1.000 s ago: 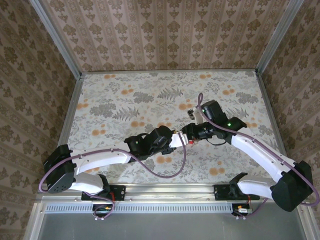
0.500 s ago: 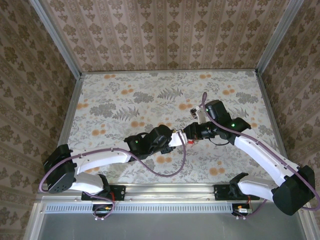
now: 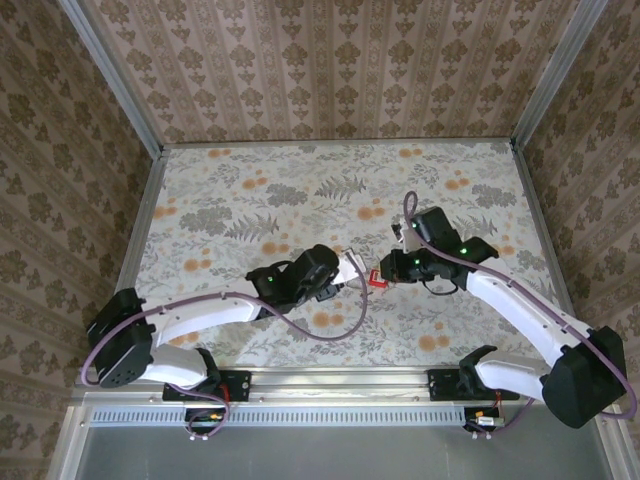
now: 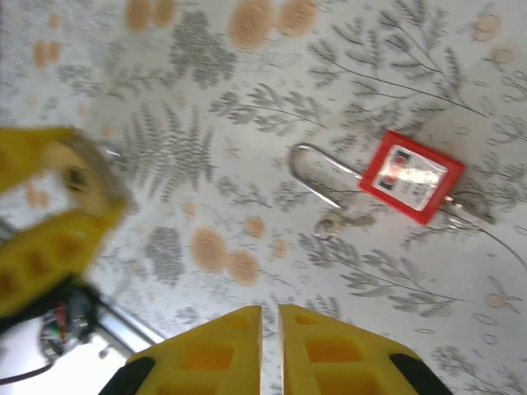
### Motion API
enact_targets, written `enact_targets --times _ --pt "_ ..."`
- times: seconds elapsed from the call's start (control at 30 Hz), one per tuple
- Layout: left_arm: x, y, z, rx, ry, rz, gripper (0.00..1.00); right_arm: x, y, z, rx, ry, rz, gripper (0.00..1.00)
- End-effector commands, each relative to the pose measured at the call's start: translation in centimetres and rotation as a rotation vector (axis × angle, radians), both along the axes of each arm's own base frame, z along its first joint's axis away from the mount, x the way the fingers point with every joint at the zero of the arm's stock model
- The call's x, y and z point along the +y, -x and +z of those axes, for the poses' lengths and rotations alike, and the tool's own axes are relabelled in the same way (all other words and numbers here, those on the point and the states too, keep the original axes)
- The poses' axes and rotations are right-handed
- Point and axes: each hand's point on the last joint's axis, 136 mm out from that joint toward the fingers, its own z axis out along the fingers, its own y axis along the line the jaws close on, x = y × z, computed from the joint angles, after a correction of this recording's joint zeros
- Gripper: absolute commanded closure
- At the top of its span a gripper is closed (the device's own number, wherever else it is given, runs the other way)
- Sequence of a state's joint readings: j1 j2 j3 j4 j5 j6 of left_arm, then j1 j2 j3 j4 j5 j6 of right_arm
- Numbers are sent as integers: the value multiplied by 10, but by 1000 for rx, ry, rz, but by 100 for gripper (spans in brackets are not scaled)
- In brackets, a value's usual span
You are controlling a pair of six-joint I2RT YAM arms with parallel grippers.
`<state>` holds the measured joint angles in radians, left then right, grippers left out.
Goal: Unlock with the key
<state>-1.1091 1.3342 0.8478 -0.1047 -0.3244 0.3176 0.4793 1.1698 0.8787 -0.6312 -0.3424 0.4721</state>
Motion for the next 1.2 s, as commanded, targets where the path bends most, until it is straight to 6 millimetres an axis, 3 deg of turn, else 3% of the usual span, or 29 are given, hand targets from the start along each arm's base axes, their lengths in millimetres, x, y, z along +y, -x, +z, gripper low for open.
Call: enact_targets --times 0.0,0.2,0.4,0.6,0.87,1.0,1.17 --pt "25 -15 7 2 56 153 82 0 8 -29 16 155 38 87" --pt "47 -19 -31 110 -27 259 83 26 9 -74 25 346 158 85" --pt "69 -14 -71 266 -117 370 84 40 -1 -96 8 420 178 75" --pt "90 -14 -93 393 -151 490 85 44 -10 -104 -10 463 180 71" --pt "107 -24 -107 571 -192 668 83 48 -15 -108 -35 507 190 69" --pt "117 -29 -118 610 -199 743 82 48 -18 -110 -58 552 190 71" --pt "123 -35 -117 600 -179 783 79 48 -15 -115 -60 599 208 77"
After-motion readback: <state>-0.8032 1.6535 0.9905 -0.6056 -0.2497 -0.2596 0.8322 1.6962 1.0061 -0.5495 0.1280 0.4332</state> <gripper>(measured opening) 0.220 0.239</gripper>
